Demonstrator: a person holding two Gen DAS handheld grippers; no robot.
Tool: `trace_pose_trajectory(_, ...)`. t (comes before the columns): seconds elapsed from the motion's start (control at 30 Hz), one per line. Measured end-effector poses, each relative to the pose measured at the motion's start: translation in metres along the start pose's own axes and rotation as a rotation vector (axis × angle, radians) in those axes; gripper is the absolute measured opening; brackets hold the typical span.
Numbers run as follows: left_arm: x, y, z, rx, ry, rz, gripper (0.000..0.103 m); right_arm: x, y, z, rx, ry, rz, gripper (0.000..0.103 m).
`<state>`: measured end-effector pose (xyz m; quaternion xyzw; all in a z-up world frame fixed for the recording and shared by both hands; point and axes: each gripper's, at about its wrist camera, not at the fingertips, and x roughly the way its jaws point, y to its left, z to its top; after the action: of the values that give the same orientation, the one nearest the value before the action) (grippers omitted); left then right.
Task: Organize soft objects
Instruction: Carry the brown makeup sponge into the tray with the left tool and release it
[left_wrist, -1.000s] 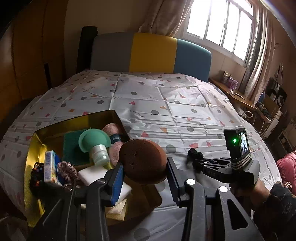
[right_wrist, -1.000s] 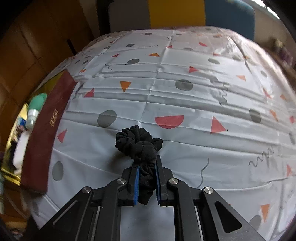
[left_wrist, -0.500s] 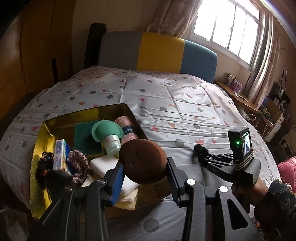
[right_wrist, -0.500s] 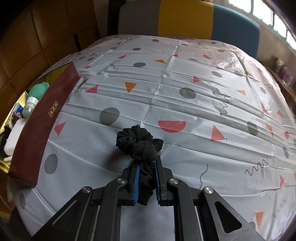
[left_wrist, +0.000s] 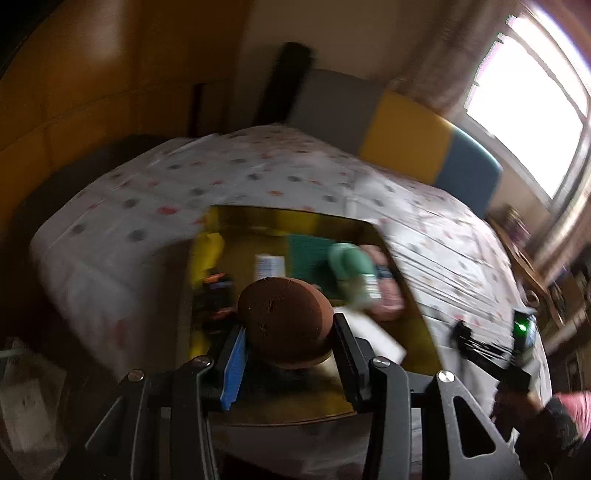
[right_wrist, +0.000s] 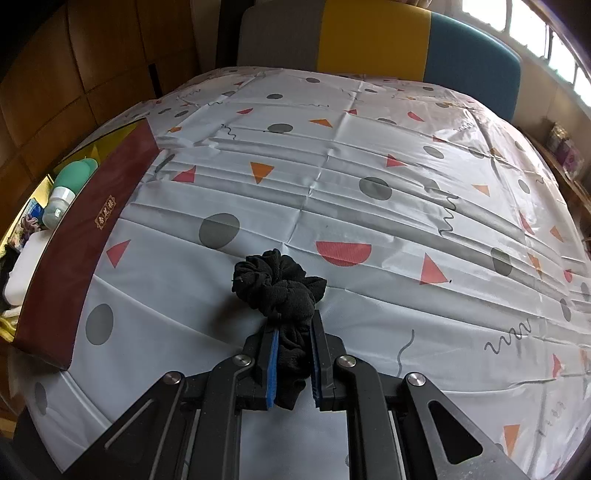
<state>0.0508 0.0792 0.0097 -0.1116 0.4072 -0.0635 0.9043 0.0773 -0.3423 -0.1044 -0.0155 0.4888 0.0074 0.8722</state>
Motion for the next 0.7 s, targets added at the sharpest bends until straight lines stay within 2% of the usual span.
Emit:
trace_pose_trajectory(0.1, 0.003, 0.020, -0.007, -0.041, 0.020, 0.035, 0.043, 0.000, 0.000, 0.000, 0.001, 0.003, -0.002, 0.013)
trace_pose_trajectory(0.2, 0.012, 0.026, -0.016, -0.053, 0.059, 0.025, 0.043, 0.000, 0.000, 0.000, -0.001, 0.004, -0.003, 0.013)
trace_pose_trajectory(0.47, 0.049, -0.005, -0.026, -0.022, 0.146, -0.067, 0.048, 0.001, 0.000, 0.001, -0.002, 0.004, -0.005, 0.013)
trace_pose_trajectory(0.53, 0.057, -0.011, -0.024, -0.005, 0.156, -0.081, 0.053, 0.000, 0.000, 0.001, -0.003, 0.004, -0.005, 0.013)
trace_pose_trajectory(0.7, 0.072, -0.015, -0.029, 0.010, 0.189, -0.023, 0.058, 0.000, 0.001, 0.001, -0.002, 0.004, -0.005, 0.013)
